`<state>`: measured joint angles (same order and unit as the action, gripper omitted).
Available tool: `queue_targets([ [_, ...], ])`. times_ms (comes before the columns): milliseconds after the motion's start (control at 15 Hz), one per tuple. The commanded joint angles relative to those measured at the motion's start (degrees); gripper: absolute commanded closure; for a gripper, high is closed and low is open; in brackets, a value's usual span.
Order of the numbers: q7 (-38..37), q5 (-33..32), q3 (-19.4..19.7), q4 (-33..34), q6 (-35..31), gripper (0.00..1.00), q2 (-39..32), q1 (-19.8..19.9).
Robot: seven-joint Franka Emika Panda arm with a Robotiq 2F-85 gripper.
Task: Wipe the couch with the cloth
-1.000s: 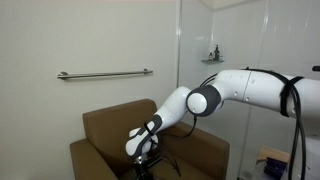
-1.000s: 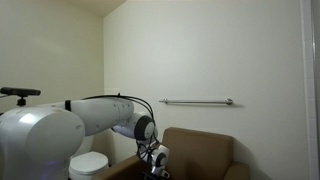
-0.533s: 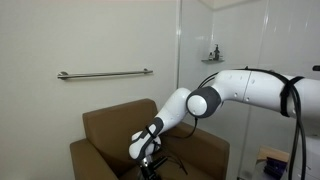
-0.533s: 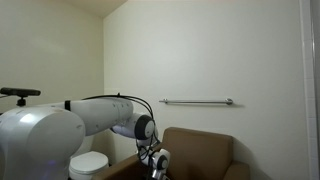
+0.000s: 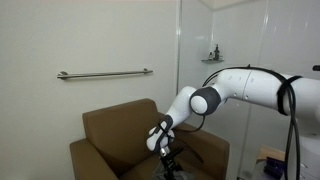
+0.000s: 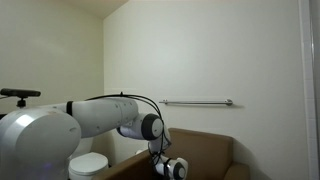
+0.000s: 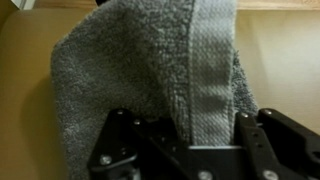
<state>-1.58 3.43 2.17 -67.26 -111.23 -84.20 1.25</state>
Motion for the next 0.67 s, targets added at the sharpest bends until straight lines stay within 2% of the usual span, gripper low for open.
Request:
queue_targets([
  [0,-4.4,1.1,1.6,-1.0,-3.0,0.96,0.0,3.6],
  [133,-5.6,2.1,0.7,0.7,-5.2,0.96,0.2,4.2],
  [267,-6.3,2.1,-0.1,1.6,-7.4,0.97,0.4,3.1],
  [600,-7.5,0.8,-2.3,3.9,-13.6,0.97,0.0,-4.0],
])
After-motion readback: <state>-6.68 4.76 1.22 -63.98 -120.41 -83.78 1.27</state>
